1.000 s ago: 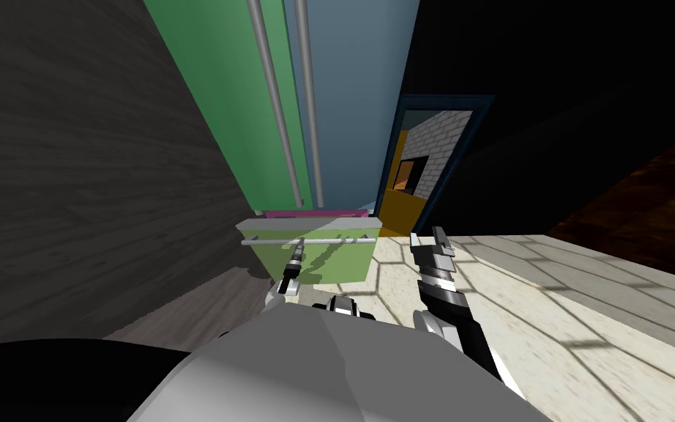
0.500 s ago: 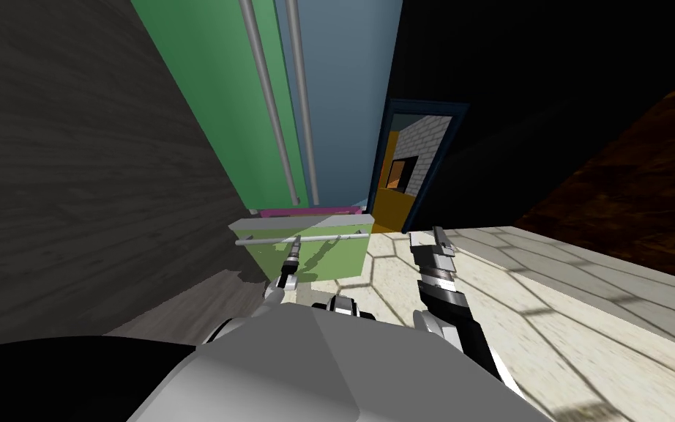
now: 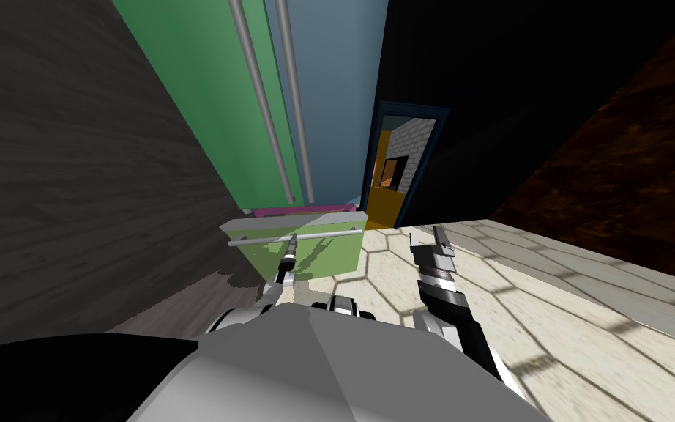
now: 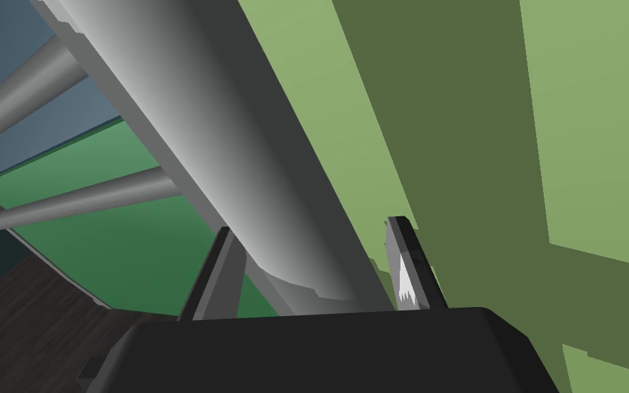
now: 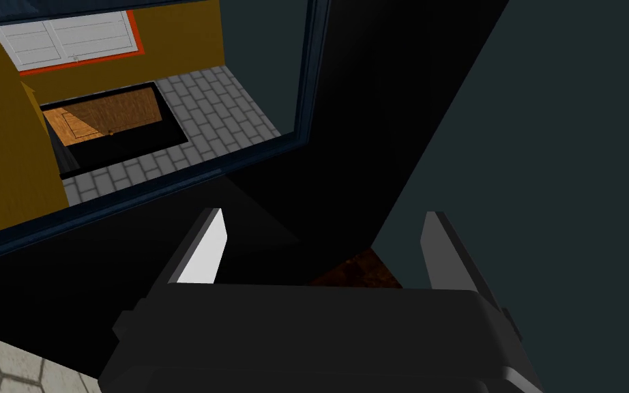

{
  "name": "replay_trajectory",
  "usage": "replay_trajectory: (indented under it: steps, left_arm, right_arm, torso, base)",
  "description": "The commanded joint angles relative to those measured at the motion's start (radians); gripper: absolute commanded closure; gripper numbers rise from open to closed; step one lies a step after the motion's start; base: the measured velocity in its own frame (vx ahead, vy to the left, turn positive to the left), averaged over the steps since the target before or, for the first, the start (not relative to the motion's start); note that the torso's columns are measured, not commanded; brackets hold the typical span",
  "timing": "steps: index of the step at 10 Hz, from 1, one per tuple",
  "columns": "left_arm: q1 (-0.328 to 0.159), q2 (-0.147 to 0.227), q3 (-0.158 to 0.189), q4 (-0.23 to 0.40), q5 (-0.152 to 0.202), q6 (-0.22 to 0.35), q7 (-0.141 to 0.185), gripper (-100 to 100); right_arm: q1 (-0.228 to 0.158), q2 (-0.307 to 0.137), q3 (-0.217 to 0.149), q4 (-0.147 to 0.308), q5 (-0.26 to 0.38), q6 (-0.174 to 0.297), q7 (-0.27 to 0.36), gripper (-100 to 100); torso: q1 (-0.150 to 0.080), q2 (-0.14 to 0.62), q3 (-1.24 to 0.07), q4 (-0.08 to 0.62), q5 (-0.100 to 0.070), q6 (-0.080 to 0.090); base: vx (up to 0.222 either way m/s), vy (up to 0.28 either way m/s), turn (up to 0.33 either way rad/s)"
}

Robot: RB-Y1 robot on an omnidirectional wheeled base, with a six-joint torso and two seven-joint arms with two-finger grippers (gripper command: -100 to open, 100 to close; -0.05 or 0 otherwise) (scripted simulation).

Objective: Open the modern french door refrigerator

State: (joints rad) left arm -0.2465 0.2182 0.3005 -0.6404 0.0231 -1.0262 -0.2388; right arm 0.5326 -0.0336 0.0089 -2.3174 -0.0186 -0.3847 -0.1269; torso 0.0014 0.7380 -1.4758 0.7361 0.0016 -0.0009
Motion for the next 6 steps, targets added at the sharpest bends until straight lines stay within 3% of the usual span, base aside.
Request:
replay_trajectory:
  steps: [1, 6]
  left_arm:
    - [-0.007, 0.001, 0.003, 0.018, 0.001, -0.003, -0.001, 100]
    - [-0.007, 0.002, -0.002, 0.013, -0.001, -0.003, 0.006, 100]
  right_arm:
    - [0.000, 0.000, 0.000, 0.000, 0.000, 0.000, 0.000, 0]
    - [0.000, 0.000, 0.000, 0.000, 0.000, 0.000, 0.000, 0]
  torso:
    - [0.001, -0.003, -0.002, -0.001, 0.000, -0.001]
    - [0.001, 0.000, 0.000, -0.001, 0.000, 0.000]
  base:
    - [-0.022, -0.011, 0.001]
    - [-0.159, -0.054, 0.028]
